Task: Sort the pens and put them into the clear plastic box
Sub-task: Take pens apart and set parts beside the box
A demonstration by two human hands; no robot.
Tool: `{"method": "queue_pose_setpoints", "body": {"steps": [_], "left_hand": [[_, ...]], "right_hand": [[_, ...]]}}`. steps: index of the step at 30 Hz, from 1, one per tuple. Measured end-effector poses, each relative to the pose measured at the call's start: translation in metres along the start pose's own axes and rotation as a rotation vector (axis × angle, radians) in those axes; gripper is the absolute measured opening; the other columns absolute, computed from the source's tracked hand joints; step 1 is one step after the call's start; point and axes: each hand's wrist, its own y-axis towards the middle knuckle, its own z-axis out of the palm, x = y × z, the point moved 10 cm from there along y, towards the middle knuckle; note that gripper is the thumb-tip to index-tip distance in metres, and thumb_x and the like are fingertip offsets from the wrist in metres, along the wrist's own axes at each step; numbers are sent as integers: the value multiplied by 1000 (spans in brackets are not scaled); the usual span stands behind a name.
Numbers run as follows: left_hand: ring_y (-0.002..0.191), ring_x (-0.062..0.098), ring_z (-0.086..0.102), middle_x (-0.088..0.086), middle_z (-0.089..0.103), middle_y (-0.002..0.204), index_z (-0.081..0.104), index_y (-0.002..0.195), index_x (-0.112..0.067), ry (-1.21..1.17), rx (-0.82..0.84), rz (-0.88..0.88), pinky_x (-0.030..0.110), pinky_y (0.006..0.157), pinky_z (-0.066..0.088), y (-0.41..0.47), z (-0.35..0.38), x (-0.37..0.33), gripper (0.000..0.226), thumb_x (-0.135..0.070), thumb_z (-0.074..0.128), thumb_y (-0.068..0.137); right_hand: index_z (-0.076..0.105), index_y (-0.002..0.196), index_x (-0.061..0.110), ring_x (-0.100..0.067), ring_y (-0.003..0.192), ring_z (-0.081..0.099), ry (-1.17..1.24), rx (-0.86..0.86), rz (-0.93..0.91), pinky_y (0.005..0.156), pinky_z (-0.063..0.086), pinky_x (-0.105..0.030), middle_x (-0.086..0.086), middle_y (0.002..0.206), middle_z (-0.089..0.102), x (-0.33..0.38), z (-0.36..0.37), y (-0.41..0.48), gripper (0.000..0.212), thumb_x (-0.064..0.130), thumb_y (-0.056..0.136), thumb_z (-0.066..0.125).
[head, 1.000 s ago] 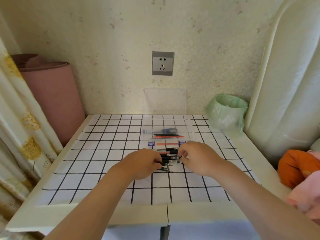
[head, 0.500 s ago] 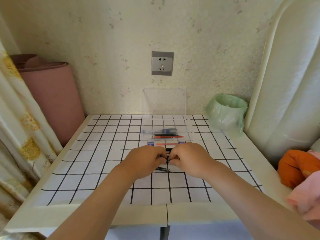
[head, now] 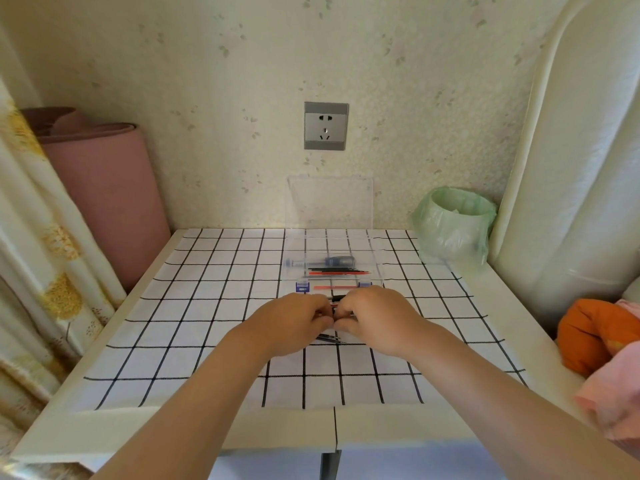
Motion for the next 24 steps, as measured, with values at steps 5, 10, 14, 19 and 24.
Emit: {"method": "queue_pose_setpoints", "body": {"steps": [5,10,14,19,24], "left_hand": [[67,7,53,-8,65,85,55,99,-30,-36,29,2,26,61,41,0,1,0,8,-34,48,99],[67,5,53,-6,68,83,60,96,-24,-29,79,-46,27,66,44,2,7,3,23,-33,40,102],[76,14,58,-2,67,86,59,90,-24,-79,107,-56,34,75,49,0,8,3,21,-37,46,99],[85,15,60,-9,63,89,59,93,-29,-96,89,-16,32,78,50,-4,4,-1,7,-35,60,90],[85,19,64,-2,71,88,62,85,-25,-62,175,-61,40,84,52,-2,13,2,23,-31,45,98]], "right_hand": [[75,95,31,-12,81,62,28,-18,45,74,51,-31,10,88,69,-2,-5,0,15,41,87,67],[73,92,29,-13,83,62,26,-1,58,76,52,-33,10,91,68,-3,-3,1,14,40,85,69],[71,87,27,-14,81,62,11,12,48,71,50,-30,7,89,68,1,-2,0,11,38,83,71],[72,83,26,-16,79,63,7,31,53,65,45,-28,6,85,69,2,-1,-1,9,35,81,72],[71,86,27,-15,79,63,13,55,64,69,48,-29,9,87,70,3,3,-1,10,36,82,71]]}}
